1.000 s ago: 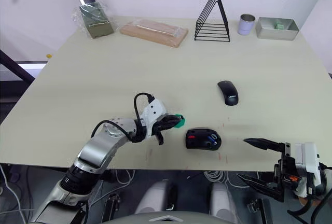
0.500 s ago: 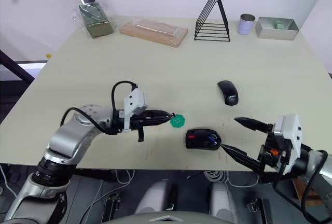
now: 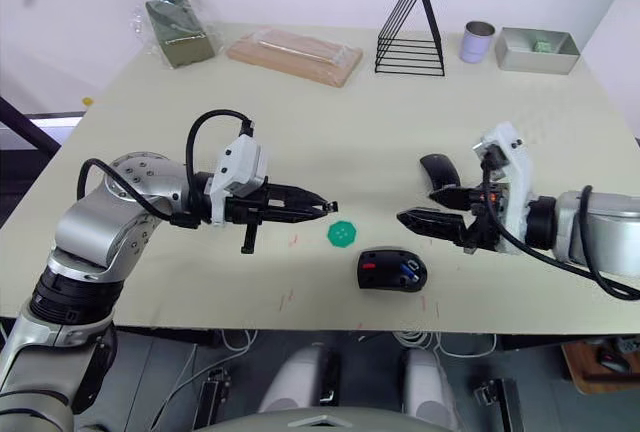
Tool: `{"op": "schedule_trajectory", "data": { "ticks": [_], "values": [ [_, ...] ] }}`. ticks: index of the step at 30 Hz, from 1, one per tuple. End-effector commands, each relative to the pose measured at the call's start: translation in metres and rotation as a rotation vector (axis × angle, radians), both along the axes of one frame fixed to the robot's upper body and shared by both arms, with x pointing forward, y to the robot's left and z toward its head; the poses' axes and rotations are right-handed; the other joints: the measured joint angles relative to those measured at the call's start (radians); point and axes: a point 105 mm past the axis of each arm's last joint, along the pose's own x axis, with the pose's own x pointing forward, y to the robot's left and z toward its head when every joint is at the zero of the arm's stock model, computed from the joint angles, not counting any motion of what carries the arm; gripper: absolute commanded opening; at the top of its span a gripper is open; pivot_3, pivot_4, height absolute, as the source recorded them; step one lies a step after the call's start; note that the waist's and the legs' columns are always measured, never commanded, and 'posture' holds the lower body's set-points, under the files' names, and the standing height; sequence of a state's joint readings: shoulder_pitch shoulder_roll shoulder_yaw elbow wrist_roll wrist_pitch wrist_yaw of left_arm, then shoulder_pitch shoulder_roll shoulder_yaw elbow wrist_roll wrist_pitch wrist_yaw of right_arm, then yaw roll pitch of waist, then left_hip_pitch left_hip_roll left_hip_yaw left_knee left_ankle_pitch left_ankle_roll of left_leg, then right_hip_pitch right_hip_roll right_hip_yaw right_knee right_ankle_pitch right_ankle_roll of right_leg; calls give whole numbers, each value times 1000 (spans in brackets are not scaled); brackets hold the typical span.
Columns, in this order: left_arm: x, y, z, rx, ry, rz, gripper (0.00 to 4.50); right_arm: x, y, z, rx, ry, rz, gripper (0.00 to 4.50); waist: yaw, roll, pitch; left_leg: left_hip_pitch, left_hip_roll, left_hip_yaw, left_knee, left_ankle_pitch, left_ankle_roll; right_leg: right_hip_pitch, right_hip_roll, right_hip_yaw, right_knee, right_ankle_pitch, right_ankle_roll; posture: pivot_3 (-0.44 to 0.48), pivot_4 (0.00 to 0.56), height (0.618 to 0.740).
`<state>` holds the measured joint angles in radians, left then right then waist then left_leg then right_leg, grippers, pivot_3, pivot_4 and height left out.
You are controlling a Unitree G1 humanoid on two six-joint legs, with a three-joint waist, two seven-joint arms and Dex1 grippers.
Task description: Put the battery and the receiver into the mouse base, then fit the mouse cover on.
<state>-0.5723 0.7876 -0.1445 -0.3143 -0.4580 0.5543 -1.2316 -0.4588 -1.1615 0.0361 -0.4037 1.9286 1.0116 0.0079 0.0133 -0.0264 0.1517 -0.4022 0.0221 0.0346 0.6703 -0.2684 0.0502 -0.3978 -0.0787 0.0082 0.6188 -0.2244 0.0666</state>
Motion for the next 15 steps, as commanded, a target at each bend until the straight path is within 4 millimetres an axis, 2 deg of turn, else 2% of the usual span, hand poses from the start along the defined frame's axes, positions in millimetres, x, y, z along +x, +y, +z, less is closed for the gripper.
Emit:
{"op": "schedule_trajectory", "data": {
  "ticks": [1,9,13,15],
  "values": [
    [-1,-9,13,-5,-78,-64,309,9,10,11,78,43,61,4500,0,0,0,0,0,0,0,0,1,0,0,0,0,0,0,0,150,740],
    [5,-22,24,-21,-149,-80,309,19,34,18,182,107,173,4500,1,0,1,0,0,0,1,-1,1,0,1,1,2,0,1,0,150,740],
    [4,-25,27,-33,-160,-83,262,21,39,18,197,154,223,3324,-1,0,1,1,1,0,1,-1,1,0,2,2,3,2,4,0,150,740],
    [4,-25,26,-33,-163,-84,262,24,41,19,206,164,227,2368,-2,0,1,1,1,0,1,-1,1,0,3,2,3,3,5,0,150,740]
  ]
}}
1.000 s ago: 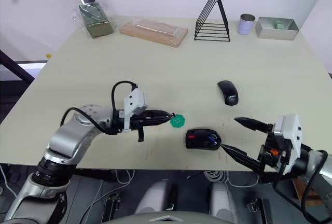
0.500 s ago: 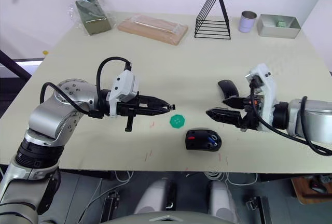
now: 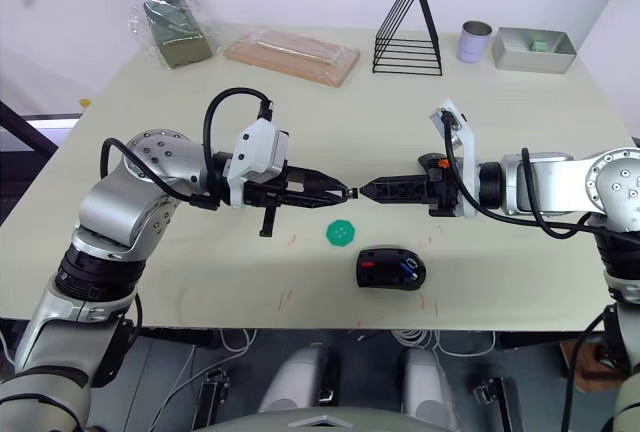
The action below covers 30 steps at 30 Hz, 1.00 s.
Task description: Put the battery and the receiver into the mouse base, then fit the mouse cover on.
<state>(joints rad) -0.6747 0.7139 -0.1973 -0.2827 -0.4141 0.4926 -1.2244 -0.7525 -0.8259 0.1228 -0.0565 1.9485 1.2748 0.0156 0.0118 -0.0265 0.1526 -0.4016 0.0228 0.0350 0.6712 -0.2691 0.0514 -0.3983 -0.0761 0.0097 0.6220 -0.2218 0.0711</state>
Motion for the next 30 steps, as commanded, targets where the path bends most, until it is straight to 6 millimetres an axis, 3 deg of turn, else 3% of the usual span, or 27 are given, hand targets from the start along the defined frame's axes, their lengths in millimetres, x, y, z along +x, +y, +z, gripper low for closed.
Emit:
{"op": "schedule_trajectory", "data": {
  "ticks": [1,9,11,14,30],
  "values": [
    [-1,-1,10,-13,-57,-9,262,1,4,12,34,-4,35,2368,0,0,0,0,0,0,0,0,0,0,0,0,0,0,0,0,150,740],
    [-1,-1,9,-16,-67,-9,262,2,6,12,20,26,67,2368,2,0,0,0,0,0,0,0,0,-1,0,0,1,0,0,0,150,740],
    [0,0,9,-16,-69,-6,262,-1,7,10,17,33,86,1830,1,0,0,0,0,0,0,0,0,-1,0,0,1,0,0,0,150,740],
    [1,0,8,-16,-70,-7,262,-1,8,9,17,35,88,548,1,0,0,0,0,0,0,0,0,-1,1,0,1,0,0,0,150,740],
    [-1,-3,7,-16,-79,-16,262,3,15,11,55,33,75,548,0,0,0,-1,0,0,0,0,0,-2,1,0,1,0,0,0,150,740]
  ]
}}
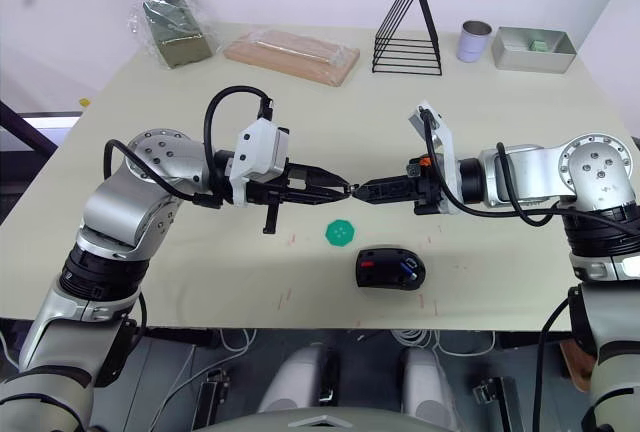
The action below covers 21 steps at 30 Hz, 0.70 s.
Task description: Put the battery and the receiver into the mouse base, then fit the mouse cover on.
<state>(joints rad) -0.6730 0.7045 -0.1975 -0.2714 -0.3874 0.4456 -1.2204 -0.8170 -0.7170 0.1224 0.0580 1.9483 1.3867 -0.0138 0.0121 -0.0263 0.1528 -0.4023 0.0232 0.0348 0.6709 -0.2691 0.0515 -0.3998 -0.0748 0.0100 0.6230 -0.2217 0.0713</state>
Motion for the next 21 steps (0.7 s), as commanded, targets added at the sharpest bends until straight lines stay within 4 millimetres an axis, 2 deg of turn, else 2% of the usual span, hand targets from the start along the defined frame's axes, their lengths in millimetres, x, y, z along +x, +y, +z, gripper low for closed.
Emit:
{"op": "schedule_trajectory", "data": {
  "ticks": [1,21],
  "values": [
    [-3,-2,7,-14,-36,-18,262,1,1,15,49,-41,-4,548,-1,0,0,0,0,0,0,0,0,0,0,0,0,0,0,0,150,740],
    [-1,-3,7,-11,-41,-10,262,3,-1,14,62,-28,-21,548,0,0,0,0,0,0,0,0,0,0,0,0,0,0,0,0,150,740]
  ]
}}
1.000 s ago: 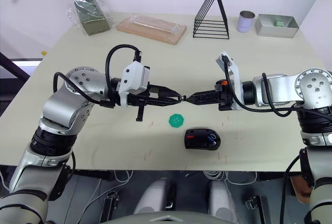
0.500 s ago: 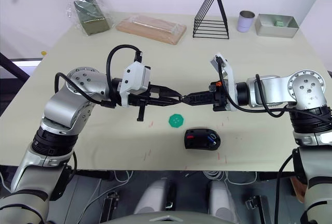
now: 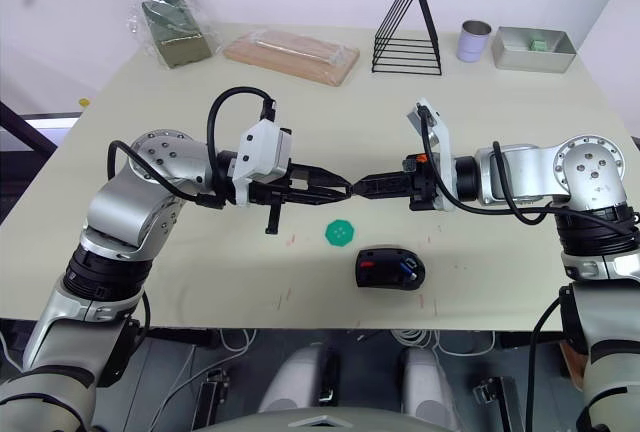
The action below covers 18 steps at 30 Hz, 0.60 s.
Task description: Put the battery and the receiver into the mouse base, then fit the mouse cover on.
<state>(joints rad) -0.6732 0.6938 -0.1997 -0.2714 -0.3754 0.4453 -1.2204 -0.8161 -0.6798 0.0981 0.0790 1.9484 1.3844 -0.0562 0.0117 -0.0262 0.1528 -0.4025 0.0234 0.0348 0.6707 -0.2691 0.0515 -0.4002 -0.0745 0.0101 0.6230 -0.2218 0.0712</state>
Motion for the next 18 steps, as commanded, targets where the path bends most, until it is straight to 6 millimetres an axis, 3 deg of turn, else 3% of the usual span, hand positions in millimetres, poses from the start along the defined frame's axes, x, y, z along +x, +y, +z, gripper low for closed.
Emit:
{"op": "schedule_trajectory", "data": {
  "ticks": [1,15,16,18],
  "values": [
    [-1,-2,8,-12,-38,-10,262,-3,-3,13,44,-35,10,548,0,0,0,0,0,0,0,0,0,0,0,0,0,0,0,0,150,740],
    [-3,-2,6,-14,-31,-12,262,-3,-5,13,44,-30,10,548,0,0,0,0,0,0,0,0,0,0,0,0,0,0,0,0,150,740],
    [-3,-2,6,-14,-30,-12,262,-3,-5,13,44,-30,9,31,0,0,0,0,0,0,0,0,0,0,0,0,0,0,0,0,150,740],
    [-4,-2,6,-14,-30,-12,262,-4,-6,13,46,-30,12,14,0,0,0,0,0,0,0,0,0,0,0,0,0,0,0,0,150,740]
  ]
}}
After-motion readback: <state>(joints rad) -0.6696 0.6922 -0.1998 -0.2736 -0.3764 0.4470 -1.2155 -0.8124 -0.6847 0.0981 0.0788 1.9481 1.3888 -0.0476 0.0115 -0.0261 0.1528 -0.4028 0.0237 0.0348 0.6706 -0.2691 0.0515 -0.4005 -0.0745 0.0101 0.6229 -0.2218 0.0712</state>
